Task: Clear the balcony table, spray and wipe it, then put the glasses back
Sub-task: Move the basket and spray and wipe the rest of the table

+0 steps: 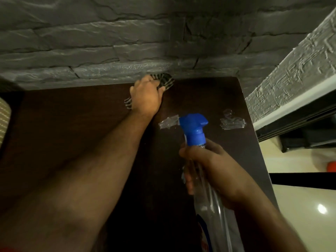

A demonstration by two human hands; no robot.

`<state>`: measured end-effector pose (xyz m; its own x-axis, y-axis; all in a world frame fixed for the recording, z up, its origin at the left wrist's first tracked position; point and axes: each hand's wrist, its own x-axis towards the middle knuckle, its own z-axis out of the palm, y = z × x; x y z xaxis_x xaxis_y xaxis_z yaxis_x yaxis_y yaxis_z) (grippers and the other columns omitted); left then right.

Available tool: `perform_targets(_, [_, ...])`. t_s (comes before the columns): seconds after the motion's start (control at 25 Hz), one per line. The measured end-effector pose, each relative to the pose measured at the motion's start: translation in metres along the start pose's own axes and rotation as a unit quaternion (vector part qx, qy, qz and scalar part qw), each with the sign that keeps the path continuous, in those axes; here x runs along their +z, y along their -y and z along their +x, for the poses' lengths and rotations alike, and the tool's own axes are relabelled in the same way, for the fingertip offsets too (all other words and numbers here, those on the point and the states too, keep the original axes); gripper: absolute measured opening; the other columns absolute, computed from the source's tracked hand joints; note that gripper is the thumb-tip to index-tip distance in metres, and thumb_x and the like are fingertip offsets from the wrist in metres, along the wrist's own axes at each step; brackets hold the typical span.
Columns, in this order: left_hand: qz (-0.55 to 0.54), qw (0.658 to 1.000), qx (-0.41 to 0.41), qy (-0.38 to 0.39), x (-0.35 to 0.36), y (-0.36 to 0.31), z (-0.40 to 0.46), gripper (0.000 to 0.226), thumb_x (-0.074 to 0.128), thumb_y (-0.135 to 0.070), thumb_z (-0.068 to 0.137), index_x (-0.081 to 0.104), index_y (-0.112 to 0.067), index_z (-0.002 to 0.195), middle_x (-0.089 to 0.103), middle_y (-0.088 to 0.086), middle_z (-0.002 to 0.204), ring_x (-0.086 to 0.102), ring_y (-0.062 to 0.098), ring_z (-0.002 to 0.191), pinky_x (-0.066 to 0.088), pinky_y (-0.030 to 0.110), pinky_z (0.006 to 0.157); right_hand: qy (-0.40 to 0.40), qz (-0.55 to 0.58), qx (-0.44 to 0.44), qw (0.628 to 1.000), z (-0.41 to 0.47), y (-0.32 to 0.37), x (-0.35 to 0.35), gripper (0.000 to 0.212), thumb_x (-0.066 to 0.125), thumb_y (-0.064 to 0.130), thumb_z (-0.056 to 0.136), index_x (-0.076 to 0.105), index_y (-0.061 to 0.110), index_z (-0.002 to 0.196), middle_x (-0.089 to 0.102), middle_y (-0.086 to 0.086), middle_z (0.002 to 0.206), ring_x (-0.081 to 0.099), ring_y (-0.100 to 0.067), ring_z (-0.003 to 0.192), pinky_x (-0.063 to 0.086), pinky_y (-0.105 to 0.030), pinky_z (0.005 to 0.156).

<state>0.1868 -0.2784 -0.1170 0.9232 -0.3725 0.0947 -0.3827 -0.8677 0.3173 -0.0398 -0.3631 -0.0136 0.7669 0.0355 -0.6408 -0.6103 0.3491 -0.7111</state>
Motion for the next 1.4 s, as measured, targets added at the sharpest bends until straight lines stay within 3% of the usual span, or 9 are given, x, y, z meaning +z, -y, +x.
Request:
perform_targets(0.12, [0.013, 0.995, 0.090, 0.035, -0.013, 0.044, -0.031, 0.031, 0.053, -0.038, 0.093, 0.064, -0.019, 0.115, 0.055, 0.002, 0.113, 0.049, 0.024, 0.105, 0.036, 0.039, 0.087, 0.005, -0.008, 0.006, 1.000, -0.003, -0.003, 0.005, 0.033, 0.066, 0.023, 0.084, 0.051, 0.015, 0.112, 0.056, -0.015, 0.063, 0.052, -0.027, 0.049, 0.046, -0.037, 0.054])
perform_targets(0.24, [0.016, 1.000, 0.003, -0.020, -0.027, 0.084, -0.034, 0.033, 0.054, -0.037, 0.093, 0.065, -0.015, 0.116, 0.057, 0.005, 0.113, 0.051, 0.028, 0.104, 0.039, 0.042, 0.089, -0.002, -0.005, 0.014, 1.000, -0.009, -0.004, 0.006, 0.029, 0.064, 0.020, 0.086, 0.050, 0.016, 0.111, 0.056, -0.015, 0.062, 0.053, -0.026, 0.048, 0.047, -0.034, 0.053])
perform_targets(0.36, [0.022, 0.999, -0.041, -0.025, -0.019, 0.068, -0.017, 0.037, 0.052, -0.038, 0.094, 0.064, -0.014, 0.119, 0.057, 0.008, 0.118, 0.050, 0.031, 0.109, 0.038, 0.043, 0.091, -0.016, -0.013, 0.014, 1.000, -0.010, -0.003, 0.007, 0.028, 0.063, 0.020, 0.086, 0.050, 0.016, 0.111, 0.056, -0.015, 0.064, 0.053, -0.025, 0.049, 0.047, -0.035, 0.053])
perform_targets(0.68, [-0.023, 1.000, 0.017, -0.004, -0.013, 0.053, -0.016, 0.039, 0.054, -0.042, 0.093, 0.064, -0.016, 0.120, 0.056, 0.004, 0.117, 0.049, 0.026, 0.110, 0.036, 0.040, 0.090, -0.085, -0.036, -0.052, 0.994, -0.013, -0.009, 0.022, 0.018, 0.064, 0.016, 0.085, 0.055, 0.016, 0.102, 0.054, -0.010, 0.066, 0.053, -0.026, 0.058, 0.049, -0.035, 0.055])
perform_targets(1.0, [-0.016, 0.998, 0.034, 0.043, -0.014, 0.030, -0.024, 0.040, 0.048, -0.044, 0.095, 0.060, -0.020, 0.124, 0.053, 0.001, 0.123, 0.047, 0.022, 0.113, 0.034, 0.038, 0.094, -0.093, -0.037, -0.043, 0.994, -0.017, -0.010, 0.028, 0.023, 0.061, 0.018, 0.087, 0.052, 0.013, 0.108, 0.055, -0.016, 0.068, 0.053, -0.029, 0.056, 0.049, -0.035, 0.053])
perform_targets(1.12, [-0.020, 0.976, 0.180, 0.120, -0.018, 0.000, -0.070, 0.035, 0.047, -0.041, 0.095, 0.059, -0.023, 0.122, 0.050, -0.002, 0.120, 0.045, 0.018, 0.110, 0.031, 0.035, 0.090, -0.099, -0.025, -0.054, 0.993, -0.019, -0.011, 0.031, 0.024, 0.060, 0.018, 0.087, 0.052, 0.010, 0.108, 0.055, -0.018, 0.066, 0.053, -0.031, 0.054, 0.047, -0.038, 0.053])
perform_targets(1.2, [-0.041, 0.954, 0.271, 0.123, -0.023, 0.022, -0.110, 0.035, 0.050, -0.041, 0.093, 0.063, -0.023, 0.119, 0.054, -0.003, 0.116, 0.048, 0.018, 0.107, 0.033, 0.036, 0.086, -0.091, -0.012, -0.054, 0.994, -0.021, -0.008, 0.028, 0.021, 0.060, 0.017, 0.087, 0.052, 0.011, 0.107, 0.055, -0.015, 0.064, 0.053, -0.030, 0.054, 0.048, -0.037, 0.053])
perform_targets(1.28, [-0.031, 0.967, 0.237, 0.089, -0.032, 0.065, -0.100, 0.036, 0.050, -0.042, 0.091, 0.067, -0.021, 0.114, 0.060, 0.000, 0.112, 0.053, 0.023, 0.104, 0.036, 0.039, 0.085, -0.083, -0.001, -0.053, 0.995, -0.023, -0.005, 0.021, 0.022, 0.061, 0.018, 0.087, 0.052, 0.012, 0.106, 0.054, -0.014, 0.064, 0.053, -0.029, 0.055, 0.049, -0.036, 0.054])
perform_targets(1.4, [-0.007, 0.997, 0.058, 0.048, -0.024, 0.070, -0.026, 0.035, 0.054, -0.039, 0.093, 0.066, -0.015, 0.115, 0.059, 0.005, 0.113, 0.051, 0.028, 0.106, 0.035, 0.039, 0.087, -0.089, -0.010, -0.052, 0.995, -0.024, -0.003, 0.019, 0.021, 0.061, 0.017, 0.087, 0.052, 0.011, 0.105, 0.053, -0.015, 0.065, 0.052, -0.028, 0.054, 0.048, -0.034, 0.052])
